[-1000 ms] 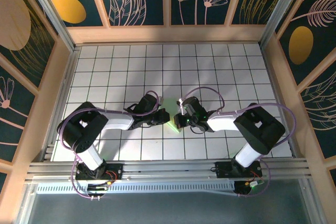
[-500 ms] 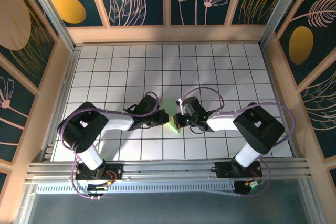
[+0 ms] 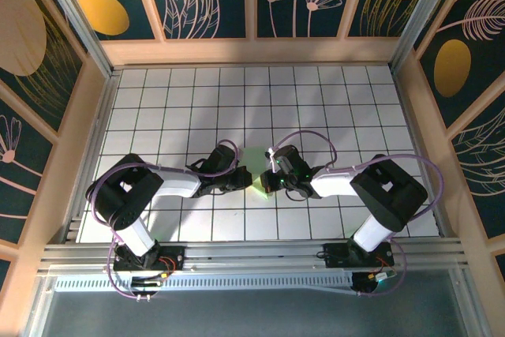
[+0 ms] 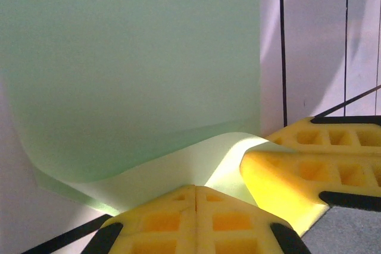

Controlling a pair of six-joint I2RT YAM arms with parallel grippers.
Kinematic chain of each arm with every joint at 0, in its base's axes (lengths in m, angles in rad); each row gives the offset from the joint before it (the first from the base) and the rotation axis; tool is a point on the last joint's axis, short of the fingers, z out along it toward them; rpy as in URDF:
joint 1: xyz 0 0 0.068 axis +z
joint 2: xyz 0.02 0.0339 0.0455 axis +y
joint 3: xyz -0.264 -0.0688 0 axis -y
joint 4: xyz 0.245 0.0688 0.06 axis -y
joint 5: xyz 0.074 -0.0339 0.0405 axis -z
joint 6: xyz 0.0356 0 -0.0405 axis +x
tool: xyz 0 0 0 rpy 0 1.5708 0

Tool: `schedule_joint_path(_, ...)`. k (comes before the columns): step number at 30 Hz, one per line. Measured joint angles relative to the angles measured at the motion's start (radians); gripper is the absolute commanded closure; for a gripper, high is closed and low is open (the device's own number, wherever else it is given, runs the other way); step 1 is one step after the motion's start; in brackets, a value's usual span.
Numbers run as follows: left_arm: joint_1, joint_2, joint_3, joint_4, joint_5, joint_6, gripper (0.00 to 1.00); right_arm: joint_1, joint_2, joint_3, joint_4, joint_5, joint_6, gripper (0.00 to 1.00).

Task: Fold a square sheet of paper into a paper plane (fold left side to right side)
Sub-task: Third fold the triangle at the center of the table.

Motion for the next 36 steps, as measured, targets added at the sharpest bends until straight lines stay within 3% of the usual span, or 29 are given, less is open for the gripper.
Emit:
schedule_joint_path(10,-0.001,0.0,-0.001,0.0,-0.011,0.0,1.0,0.0,0.0,0.014,-0.022,-0.001,0.0,0.99)
schedule_joint_path(20,-0.001,0.005,-0.001,0.005,-0.016,-0.013,1.0,-0.005,-0.004,0.075,-0.142,0.003,-0.004,0.77)
schedule_joint_path(27,-0.001,0.006,-0.001,0.008,-0.016,-0.016,1.0,-0.053,-0.107,0.08,-0.246,0.022,-0.003,0.63)
schedule_joint_path(29,-0.001,0.006,-0.001,0.008,-0.016,-0.016,1.0,-0.065,-0.143,0.08,-0.272,0.018,-0.003,0.65)
schedule_joint_path(36,-0.001,0.007,-0.001,0.008,-0.016,-0.016,1.0,-0.073,-0.21,0.079,-0.312,-0.131,0.023,0.96)
